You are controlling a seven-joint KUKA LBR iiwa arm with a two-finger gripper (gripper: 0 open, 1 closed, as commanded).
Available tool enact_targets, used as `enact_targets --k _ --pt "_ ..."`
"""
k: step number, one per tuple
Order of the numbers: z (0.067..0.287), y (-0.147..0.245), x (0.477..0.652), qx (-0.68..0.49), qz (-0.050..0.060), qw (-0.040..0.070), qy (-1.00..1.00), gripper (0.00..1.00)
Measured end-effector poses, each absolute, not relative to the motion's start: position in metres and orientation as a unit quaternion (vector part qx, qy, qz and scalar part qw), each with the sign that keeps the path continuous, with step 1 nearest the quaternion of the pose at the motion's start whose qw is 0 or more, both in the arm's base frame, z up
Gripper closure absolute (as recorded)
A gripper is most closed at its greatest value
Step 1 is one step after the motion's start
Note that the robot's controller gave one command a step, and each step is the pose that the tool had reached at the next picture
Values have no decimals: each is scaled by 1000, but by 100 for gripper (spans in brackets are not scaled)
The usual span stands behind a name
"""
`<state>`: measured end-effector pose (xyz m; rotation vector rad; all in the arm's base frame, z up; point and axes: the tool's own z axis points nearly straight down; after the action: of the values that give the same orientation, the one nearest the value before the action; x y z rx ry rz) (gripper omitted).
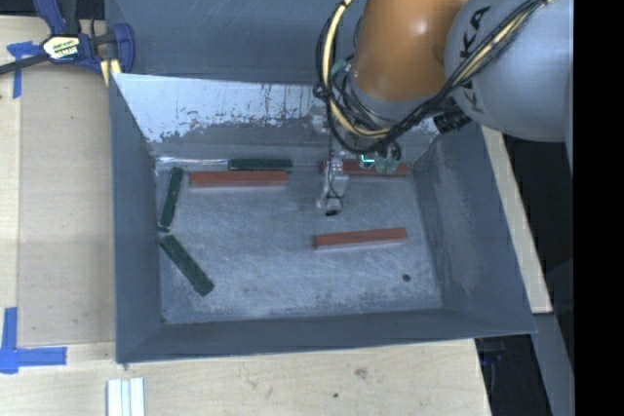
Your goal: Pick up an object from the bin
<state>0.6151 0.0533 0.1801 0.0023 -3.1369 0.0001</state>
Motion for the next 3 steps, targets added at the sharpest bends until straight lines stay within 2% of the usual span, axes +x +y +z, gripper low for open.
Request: enact_targets --k 1,2,3 --pt "185 53 617 0 0 -2 -1000 0" --pt "123 5 602 -41 0 -4 -999 0" --pt "118 -23 584 -23 0 0 -1000 0"
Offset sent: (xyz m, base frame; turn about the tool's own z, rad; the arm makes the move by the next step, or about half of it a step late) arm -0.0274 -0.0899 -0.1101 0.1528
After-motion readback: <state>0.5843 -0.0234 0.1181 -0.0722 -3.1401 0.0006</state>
